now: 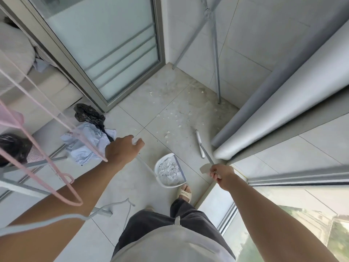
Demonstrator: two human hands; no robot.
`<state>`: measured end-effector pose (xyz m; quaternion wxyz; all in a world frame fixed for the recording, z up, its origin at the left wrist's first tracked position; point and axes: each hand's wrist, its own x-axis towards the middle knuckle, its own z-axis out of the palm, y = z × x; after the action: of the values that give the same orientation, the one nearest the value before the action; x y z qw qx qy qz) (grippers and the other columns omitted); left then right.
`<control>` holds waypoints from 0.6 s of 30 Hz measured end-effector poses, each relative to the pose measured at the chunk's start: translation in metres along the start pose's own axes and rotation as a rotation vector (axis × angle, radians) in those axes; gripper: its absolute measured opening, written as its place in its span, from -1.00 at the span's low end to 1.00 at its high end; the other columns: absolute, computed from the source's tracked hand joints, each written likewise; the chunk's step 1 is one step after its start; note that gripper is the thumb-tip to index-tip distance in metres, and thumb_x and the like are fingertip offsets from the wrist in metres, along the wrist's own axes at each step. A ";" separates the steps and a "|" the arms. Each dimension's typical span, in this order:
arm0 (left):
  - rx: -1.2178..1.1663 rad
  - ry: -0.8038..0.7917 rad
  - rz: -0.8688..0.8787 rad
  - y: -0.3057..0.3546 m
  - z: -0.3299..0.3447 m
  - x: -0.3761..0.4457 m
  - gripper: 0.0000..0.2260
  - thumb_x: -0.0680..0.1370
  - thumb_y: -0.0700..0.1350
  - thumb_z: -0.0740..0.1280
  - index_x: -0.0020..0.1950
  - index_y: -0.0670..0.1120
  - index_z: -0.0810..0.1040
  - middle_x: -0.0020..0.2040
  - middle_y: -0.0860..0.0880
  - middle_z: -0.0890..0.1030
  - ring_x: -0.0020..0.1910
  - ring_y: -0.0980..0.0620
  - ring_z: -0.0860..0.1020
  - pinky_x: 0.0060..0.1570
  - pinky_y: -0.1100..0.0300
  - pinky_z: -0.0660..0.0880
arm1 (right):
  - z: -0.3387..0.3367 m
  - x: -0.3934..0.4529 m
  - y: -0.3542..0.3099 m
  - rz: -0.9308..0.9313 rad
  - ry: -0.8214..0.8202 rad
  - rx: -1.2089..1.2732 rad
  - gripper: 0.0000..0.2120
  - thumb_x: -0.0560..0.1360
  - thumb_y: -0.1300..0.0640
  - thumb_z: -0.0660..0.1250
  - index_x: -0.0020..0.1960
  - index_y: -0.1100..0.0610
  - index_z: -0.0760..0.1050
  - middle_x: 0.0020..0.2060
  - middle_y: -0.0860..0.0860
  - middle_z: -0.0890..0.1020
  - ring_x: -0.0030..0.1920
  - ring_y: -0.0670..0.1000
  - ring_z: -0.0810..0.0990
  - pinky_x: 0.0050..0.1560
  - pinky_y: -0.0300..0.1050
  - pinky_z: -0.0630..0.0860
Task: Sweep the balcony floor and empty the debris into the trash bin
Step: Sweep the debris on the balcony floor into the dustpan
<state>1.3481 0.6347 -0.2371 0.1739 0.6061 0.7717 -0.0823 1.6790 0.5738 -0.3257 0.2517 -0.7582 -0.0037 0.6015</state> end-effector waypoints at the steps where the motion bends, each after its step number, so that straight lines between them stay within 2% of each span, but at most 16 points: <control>1: -0.008 0.007 -0.007 0.001 -0.002 0.000 -0.59 0.56 0.22 0.07 0.04 -0.05 0.53 0.04 -0.20 0.60 0.07 -0.25 0.53 -0.10 0.06 0.36 | 0.005 0.001 -0.005 0.003 -0.001 -0.014 -0.92 0.41 0.43 0.24 -0.14 0.31 0.46 -0.32 0.23 0.55 -0.57 -0.01 0.43 -0.65 -0.34 0.29; 3: -0.031 0.016 -0.019 0.001 -0.005 0.001 -0.60 0.56 0.22 0.07 -0.03 -0.06 0.52 0.01 -0.20 0.59 0.03 -0.24 0.53 -0.14 0.07 0.35 | 0.013 0.005 -0.014 0.009 0.004 -0.046 -0.86 0.39 0.43 0.24 -0.07 0.33 0.48 -0.21 0.29 0.59 -0.61 -0.03 0.44 -0.65 -0.34 0.30; 5: -0.046 0.025 -0.020 -0.001 -0.008 0.003 -0.60 0.57 0.21 0.07 -0.04 -0.07 0.51 0.00 -0.19 0.60 0.03 -0.24 0.53 -0.16 0.07 0.34 | 0.021 0.007 -0.025 0.005 -0.008 -0.081 -0.83 0.38 0.43 0.24 -0.04 0.36 0.48 -0.18 0.31 0.61 -0.59 -0.04 0.43 -0.65 -0.33 0.31; 9: -0.034 0.025 -0.012 -0.005 -0.010 0.008 -0.59 0.58 0.22 0.06 0.04 -0.06 0.52 0.04 -0.18 0.60 0.07 -0.23 0.53 -0.13 0.06 0.36 | 0.032 0.000 -0.036 -0.031 -0.017 -0.128 -0.84 0.41 0.44 0.21 -0.03 0.41 0.47 -0.18 0.33 0.61 -0.58 -0.03 0.41 -0.66 -0.33 0.29; 15: -0.027 0.027 0.045 0.001 -0.007 0.022 -0.58 0.57 0.26 0.06 0.02 -0.03 0.52 -0.01 -0.14 0.63 0.01 -0.21 0.56 -0.14 0.09 0.41 | 0.031 -0.010 -0.057 -0.104 -0.021 -0.177 -0.91 0.48 0.40 0.20 -0.10 0.41 0.47 -0.25 0.29 0.58 -0.56 -0.03 0.41 -0.65 -0.33 0.25; 18: -0.039 0.047 0.040 0.007 -0.003 0.021 -0.58 0.57 0.26 0.06 0.05 -0.02 0.52 0.00 -0.14 0.64 0.01 -0.21 0.58 -0.11 0.07 0.43 | 0.027 -0.006 -0.077 -0.127 -0.023 -0.230 -0.87 0.50 0.38 0.20 -0.01 0.40 0.50 -0.28 0.22 0.54 -0.52 -0.02 0.41 -0.65 -0.33 0.25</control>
<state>1.3505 0.6564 -0.2414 0.1692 0.6196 0.7648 -0.0497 1.6752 0.6495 -0.2942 0.2007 -0.7733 -0.1234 0.5886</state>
